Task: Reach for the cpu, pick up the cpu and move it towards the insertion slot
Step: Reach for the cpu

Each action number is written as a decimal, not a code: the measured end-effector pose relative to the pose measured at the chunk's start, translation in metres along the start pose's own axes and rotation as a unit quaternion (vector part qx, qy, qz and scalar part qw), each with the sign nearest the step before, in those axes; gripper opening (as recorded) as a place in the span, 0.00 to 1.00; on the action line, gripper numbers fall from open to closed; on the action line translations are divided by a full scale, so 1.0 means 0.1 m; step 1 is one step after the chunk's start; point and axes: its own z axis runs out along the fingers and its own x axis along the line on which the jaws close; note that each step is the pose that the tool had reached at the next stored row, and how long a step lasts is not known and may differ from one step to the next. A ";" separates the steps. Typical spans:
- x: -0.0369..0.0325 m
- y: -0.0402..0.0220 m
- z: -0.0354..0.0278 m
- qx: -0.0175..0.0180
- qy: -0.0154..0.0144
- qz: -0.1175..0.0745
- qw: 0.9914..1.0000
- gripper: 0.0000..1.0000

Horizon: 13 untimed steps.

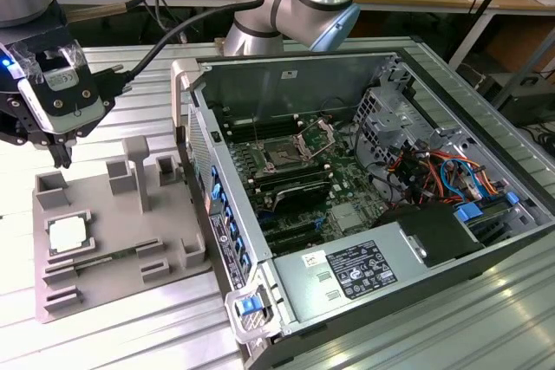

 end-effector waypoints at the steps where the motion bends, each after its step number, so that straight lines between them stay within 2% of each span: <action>1: 0.001 -0.003 0.002 0.000 0.000 0.000 1.000 0.11; 13: 0.008 -0.031 0.020 0.000 0.000 0.000 1.000 0.11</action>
